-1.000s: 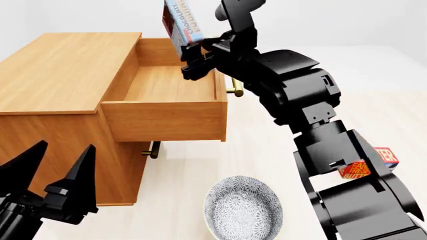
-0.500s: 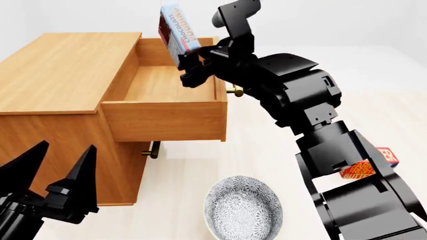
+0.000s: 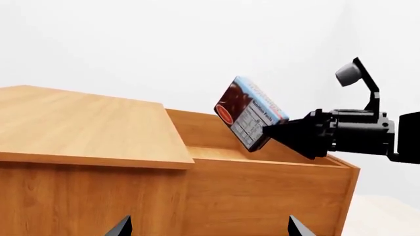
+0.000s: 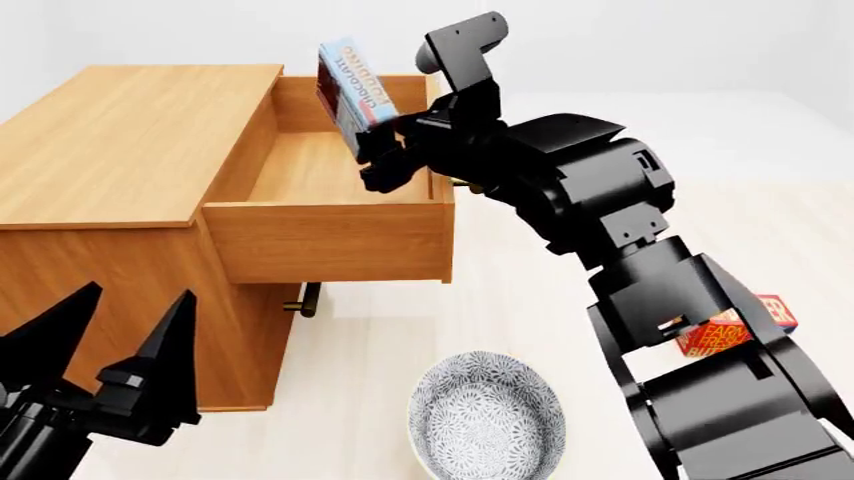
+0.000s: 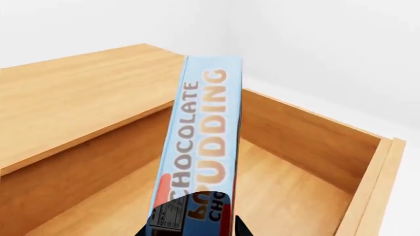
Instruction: Put the chocolate pudding in the top drawer of the cabinet and close it.
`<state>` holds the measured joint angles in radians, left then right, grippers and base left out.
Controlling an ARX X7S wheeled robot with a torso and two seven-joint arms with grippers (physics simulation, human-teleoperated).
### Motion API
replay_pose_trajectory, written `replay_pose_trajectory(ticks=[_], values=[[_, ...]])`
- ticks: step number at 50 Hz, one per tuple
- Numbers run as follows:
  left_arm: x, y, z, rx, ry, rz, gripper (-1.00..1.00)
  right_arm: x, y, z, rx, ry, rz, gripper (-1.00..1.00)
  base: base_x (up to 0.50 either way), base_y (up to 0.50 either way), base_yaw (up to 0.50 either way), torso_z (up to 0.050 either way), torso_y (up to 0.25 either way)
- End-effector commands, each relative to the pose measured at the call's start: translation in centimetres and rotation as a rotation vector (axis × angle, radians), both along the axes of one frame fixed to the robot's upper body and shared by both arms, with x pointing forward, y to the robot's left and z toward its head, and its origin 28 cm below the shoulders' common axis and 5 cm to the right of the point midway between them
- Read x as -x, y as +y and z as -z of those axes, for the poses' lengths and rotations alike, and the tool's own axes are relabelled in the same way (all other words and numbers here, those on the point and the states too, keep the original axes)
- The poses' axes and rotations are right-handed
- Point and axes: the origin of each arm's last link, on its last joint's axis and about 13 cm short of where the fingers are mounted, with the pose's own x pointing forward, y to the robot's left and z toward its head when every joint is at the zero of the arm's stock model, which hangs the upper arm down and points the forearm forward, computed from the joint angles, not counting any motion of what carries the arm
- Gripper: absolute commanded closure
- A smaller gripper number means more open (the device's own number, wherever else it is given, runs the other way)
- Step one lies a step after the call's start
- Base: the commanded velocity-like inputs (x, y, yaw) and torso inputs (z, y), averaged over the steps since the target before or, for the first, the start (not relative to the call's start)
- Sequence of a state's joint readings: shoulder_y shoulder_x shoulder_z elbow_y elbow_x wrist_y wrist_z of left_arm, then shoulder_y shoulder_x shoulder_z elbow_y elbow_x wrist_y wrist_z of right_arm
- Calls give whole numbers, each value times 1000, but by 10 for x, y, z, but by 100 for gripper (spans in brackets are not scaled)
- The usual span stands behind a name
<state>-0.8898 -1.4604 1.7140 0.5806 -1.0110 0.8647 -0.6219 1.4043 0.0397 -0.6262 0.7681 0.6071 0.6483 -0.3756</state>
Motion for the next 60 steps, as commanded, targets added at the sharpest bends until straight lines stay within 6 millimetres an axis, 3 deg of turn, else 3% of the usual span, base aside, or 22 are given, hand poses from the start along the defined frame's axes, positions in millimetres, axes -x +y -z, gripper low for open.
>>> replay_pose_trajectory(ticks=[1, 4, 5, 33, 60], values=[[0, 0, 1, 0, 3, 0, -100, 1, 1, 0, 23, 6, -11, 100, 0, 0, 0, 0, 0], [-1, 0, 1, 1, 3, 0, -100, 1, 0, 0, 24, 2, -6, 100, 0, 0, 0, 0, 0], [-2, 0, 2, 1, 3, 0, -100, 0, 0, -1, 23, -3, -3, -100, 0, 0, 0, 0, 0], [0, 0, 1, 3, 8, 0, -100, 6, -6, -21, -80, -211, 53, -100, 0, 0, 0, 0, 0], [-1, -3, 1, 0, 5, 11, -100, 27, -47, -28, -157, -520, 388, -100, 0, 0, 0, 0, 0]])
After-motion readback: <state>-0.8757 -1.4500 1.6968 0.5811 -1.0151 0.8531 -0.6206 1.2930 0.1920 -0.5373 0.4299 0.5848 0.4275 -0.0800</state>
